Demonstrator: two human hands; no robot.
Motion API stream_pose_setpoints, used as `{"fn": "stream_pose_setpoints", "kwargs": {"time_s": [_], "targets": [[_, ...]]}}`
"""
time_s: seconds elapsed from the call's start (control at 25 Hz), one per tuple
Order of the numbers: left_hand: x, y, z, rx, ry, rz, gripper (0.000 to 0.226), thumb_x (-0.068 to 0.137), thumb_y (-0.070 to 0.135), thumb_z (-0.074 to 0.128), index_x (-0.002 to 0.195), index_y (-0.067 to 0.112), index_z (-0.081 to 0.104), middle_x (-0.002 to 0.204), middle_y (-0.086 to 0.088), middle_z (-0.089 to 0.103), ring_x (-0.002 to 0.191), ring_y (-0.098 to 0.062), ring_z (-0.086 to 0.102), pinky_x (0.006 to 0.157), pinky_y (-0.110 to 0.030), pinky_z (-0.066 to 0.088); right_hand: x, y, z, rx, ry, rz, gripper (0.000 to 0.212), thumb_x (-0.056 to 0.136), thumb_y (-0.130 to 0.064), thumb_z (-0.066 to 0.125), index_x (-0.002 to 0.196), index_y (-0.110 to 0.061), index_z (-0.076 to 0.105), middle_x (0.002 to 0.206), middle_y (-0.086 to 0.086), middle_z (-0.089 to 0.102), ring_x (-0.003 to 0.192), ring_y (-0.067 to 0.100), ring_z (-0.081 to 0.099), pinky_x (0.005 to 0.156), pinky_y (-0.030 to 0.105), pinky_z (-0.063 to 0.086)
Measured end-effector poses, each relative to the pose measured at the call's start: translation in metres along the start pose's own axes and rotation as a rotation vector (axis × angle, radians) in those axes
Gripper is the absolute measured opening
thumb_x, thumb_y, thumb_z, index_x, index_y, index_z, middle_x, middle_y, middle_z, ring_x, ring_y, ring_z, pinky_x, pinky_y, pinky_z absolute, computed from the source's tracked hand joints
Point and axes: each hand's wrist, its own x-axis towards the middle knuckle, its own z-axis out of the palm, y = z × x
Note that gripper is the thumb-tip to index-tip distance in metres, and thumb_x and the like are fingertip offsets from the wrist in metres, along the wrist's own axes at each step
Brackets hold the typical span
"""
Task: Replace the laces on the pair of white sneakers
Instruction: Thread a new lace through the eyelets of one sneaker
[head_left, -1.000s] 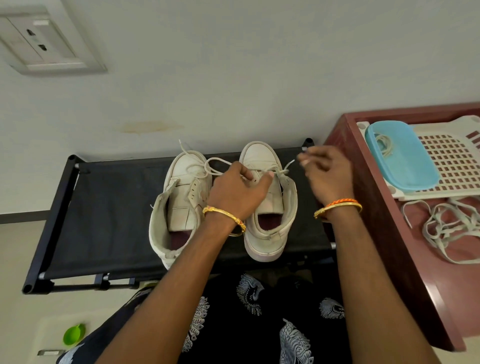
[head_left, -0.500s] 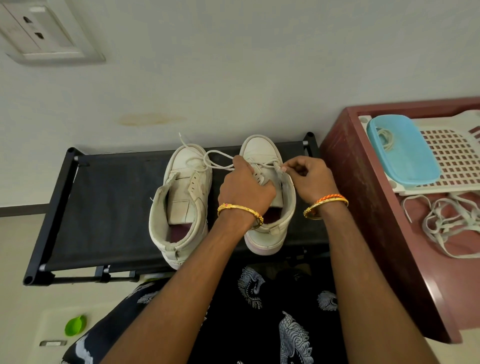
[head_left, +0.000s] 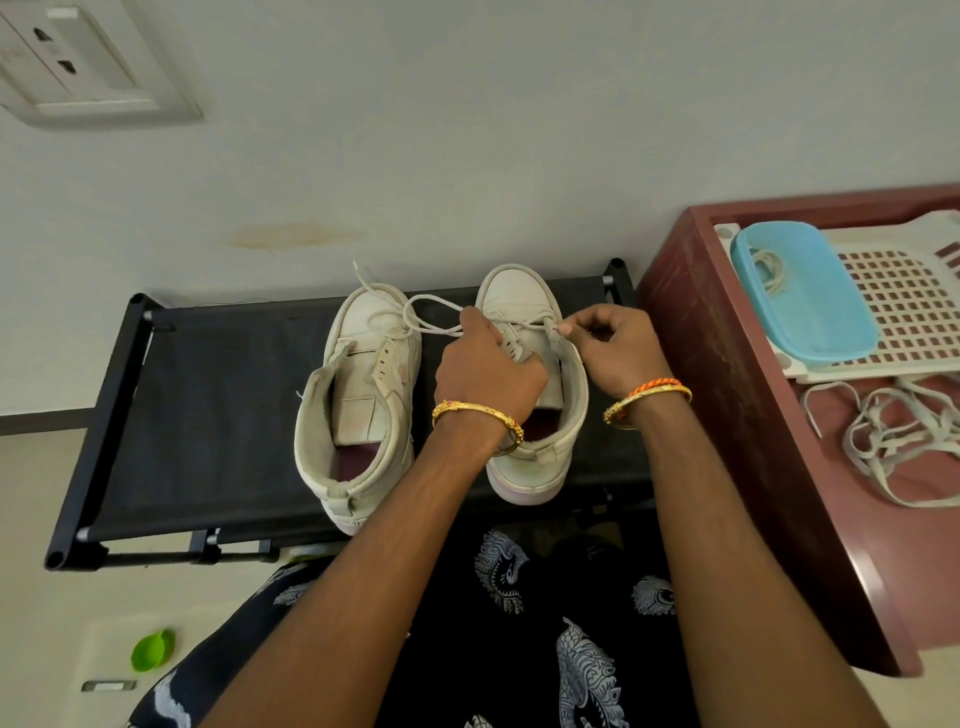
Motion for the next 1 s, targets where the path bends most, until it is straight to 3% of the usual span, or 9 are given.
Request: {"fn": "stream_pose_setpoints", "kwargs": {"time_s": [0.08,0.16,0.24,0.36,0.52,0.6,0.68,0.8,1.0], "targets": [[-0.001,0.001,0.0,0.007,-0.004,-0.003,0.031,0.081,0.024,0.062,0.098,0.016,0.038,0.069,0.006,0.047,0.056,-0.006,0.043,0.045,-0.018,0.027,0.003,0.001,-0.006,0.092,0.092,0.064,0.007,0.092,-0.012,0.057,0.09,-0.013,0.064,0.077,-0.006,0.058,0.074,0.005,0.053,0.067,0.016,0.043],[0.0,0.001,-0.001,-0.001,-0.018,-0.008,0.032,0.082,0.024,0.062,0.1,0.016,0.038,0.07,0.006,0.046,0.057,-0.007,0.043,0.045,-0.016,0.027,0.005,-0.001,-0.018,0.471,0.177,0.187,0.014,0.096,-0.01,0.049,0.087,-0.013,0.06,0.077,-0.005,0.062,0.078,0.01,0.056,0.068,0.02,0.046],[0.0,0.002,-0.001,-0.01,-0.025,-0.019,0.034,0.082,0.025,0.062,0.104,0.016,0.038,0.072,0.006,0.045,0.058,-0.007,0.043,0.045,-0.015,0.027,0.004,-0.001,-0.031,0.957,0.142,0.217,0.021,0.098,-0.01,0.042,0.083,-0.016,0.054,0.08,-0.006,0.07,0.087,0.014,0.064,0.076,0.026,0.05],[0.0,0.002,0.001,-0.014,-0.025,-0.023,0.037,0.082,0.024,0.062,0.109,0.013,0.04,0.072,0.007,0.045,0.058,-0.007,0.043,0.046,-0.015,0.028,0.001,-0.001,-0.035,1.227,0.077,0.216,0.018,0.096,-0.011,0.043,0.082,-0.016,0.052,0.074,-0.005,0.071,0.086,0.017,0.069,0.079,0.031,0.054],[0.0,0.002,0.0,-0.016,-0.021,-0.026,0.038,0.082,0.023,0.062,0.111,0.012,0.041,0.071,0.007,0.044,0.058,-0.007,0.042,0.045,-0.015,0.027,0.003,-0.007,-0.021,0.784,0.255,0.177,0.01,0.089,-0.007,0.052,0.083,-0.012,0.058,0.06,-0.002,0.05,0.05,0.007,0.05,0.055,0.021,0.045],[0.0,0.002,0.0,-0.015,-0.021,-0.025,0.04,0.082,0.023,0.062,0.113,0.011,0.041,0.071,0.008,0.044,0.057,-0.007,0.042,0.045,-0.015,0.027,0.002,-0.007,-0.012,0.398,0.21,0.069,0.011,0.087,-0.007,0.057,0.096,-0.013,0.062,0.067,-0.003,0.049,0.053,0.002,0.048,0.051,0.014,0.043],[0.001,0.002,0.0,-0.015,-0.012,-0.026,0.04,0.081,0.024,0.062,0.113,0.011,0.041,0.07,0.008,0.044,0.057,-0.007,0.042,0.045,-0.016,0.026,0.0,-0.003,-0.004,0.187,0.048,0.103,0.012,0.086,-0.014,0.064,0.098,-0.015,0.065,0.075,-0.003,0.056,0.071,0.008,0.057,0.063,0.019,0.051],[0.001,0.002,0.002,-0.008,-0.011,-0.028,0.04,0.081,0.025,0.062,0.112,0.011,0.041,0.071,0.008,0.044,0.057,-0.007,0.042,0.045,-0.016,0.027,-0.001,0.001,-0.001,0.071,-0.028,0.103,0.005,0.085,-0.018,0.068,0.087,-0.014,0.068,0.079,-0.002,0.063,0.082,0.016,0.062,0.08,0.036,0.054],[0.001,0.003,0.001,-0.002,-0.014,-0.03,0.032,0.081,0.023,0.061,0.101,0.015,0.038,0.07,0.007,0.044,0.057,-0.006,0.042,0.045,-0.018,0.027,0.0,-0.003,-0.002,0.172,0.034,0.036,0.014,0.089,-0.009,0.061,0.078,-0.016,0.065,0.072,-0.005,0.06,0.07,0.007,0.055,0.071,0.024,0.046]]}}
